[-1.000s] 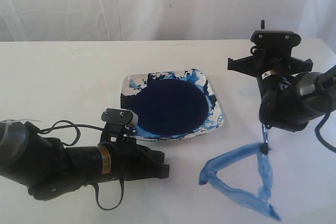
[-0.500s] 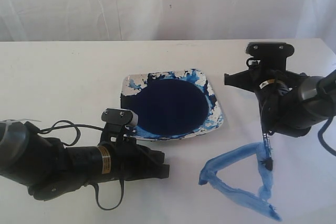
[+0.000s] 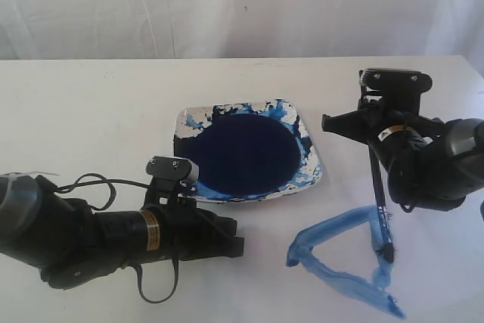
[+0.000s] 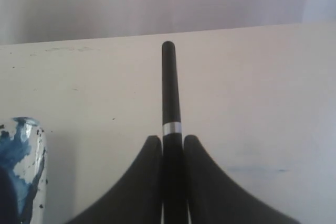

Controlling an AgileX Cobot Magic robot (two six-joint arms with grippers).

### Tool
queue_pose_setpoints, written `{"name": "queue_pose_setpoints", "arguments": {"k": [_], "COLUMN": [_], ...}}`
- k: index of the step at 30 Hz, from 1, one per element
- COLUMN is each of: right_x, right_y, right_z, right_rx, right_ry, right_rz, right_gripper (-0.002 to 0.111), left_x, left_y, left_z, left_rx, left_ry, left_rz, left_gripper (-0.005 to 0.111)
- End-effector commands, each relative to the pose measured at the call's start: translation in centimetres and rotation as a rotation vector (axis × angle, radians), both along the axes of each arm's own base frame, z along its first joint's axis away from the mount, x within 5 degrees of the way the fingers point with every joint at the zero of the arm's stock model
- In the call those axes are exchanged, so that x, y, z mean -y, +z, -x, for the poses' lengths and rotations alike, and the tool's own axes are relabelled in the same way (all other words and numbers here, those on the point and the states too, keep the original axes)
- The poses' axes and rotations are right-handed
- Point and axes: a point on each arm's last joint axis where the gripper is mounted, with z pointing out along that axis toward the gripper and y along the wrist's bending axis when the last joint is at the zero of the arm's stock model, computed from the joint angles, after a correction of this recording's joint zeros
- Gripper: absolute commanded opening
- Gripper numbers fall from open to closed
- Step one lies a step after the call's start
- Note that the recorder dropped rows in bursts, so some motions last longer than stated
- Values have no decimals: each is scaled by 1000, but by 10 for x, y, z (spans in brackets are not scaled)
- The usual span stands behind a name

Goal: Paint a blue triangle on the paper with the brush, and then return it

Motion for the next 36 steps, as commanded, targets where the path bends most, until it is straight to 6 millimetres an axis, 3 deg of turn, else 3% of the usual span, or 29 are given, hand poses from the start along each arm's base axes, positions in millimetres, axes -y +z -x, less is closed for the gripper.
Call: {"name": "queue_pose_setpoints", "arguments": {"k": [1, 22, 36], "right_x": [4, -3, -9], "right_y": [-1, -15, -14], "right_z": [8, 41, 44], "right_rx": [-25, -63, -56], "right_ry": [14, 111, 123], "right_rz": [-2, -89, -116], "right_gripper": [0, 0, 0], "left_x": [-1, -1, -1], "left_y": [0, 0, 0], "left_z": [2, 2, 2], "left_rx": [-5, -5, -5], "left_ry": [-2, -2, -2], "left_rz": [-16, -16, -16], "left_gripper": [0, 0, 0]}}
